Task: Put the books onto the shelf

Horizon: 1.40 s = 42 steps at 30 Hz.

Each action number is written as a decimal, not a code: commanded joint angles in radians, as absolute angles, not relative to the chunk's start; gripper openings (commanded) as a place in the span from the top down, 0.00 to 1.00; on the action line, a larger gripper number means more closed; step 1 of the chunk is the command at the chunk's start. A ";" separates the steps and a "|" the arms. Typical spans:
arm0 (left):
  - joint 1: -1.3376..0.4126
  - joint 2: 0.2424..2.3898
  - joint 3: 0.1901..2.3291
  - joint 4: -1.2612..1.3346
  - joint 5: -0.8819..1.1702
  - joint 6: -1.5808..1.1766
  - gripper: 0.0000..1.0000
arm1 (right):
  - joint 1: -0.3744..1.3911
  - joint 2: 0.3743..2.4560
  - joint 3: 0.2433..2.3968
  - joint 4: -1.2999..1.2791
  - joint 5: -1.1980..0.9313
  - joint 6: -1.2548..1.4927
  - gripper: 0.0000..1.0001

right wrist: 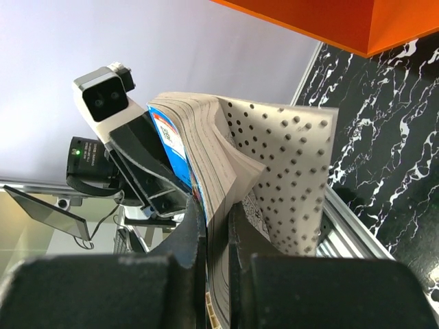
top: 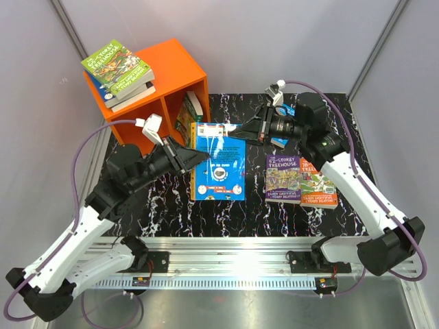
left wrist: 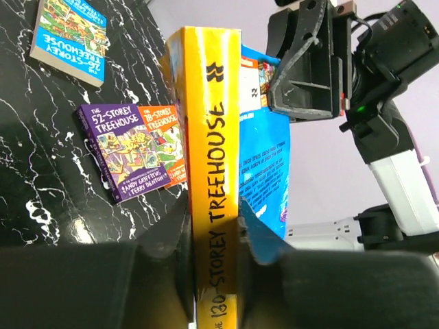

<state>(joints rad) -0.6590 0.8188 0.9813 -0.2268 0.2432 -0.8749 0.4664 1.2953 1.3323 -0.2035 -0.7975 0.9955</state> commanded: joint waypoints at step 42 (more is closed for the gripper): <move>-1.430 1.362 1.516 -1.031 -1.160 -0.524 1.00 | 0.621 1.692 1.802 -1.058 -0.920 0.871 0.95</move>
<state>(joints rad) -1.4334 1.3914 1.4582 -1.0557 -1.0275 -0.4267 0.6144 1.7252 1.7634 -1.0523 -0.8555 0.8906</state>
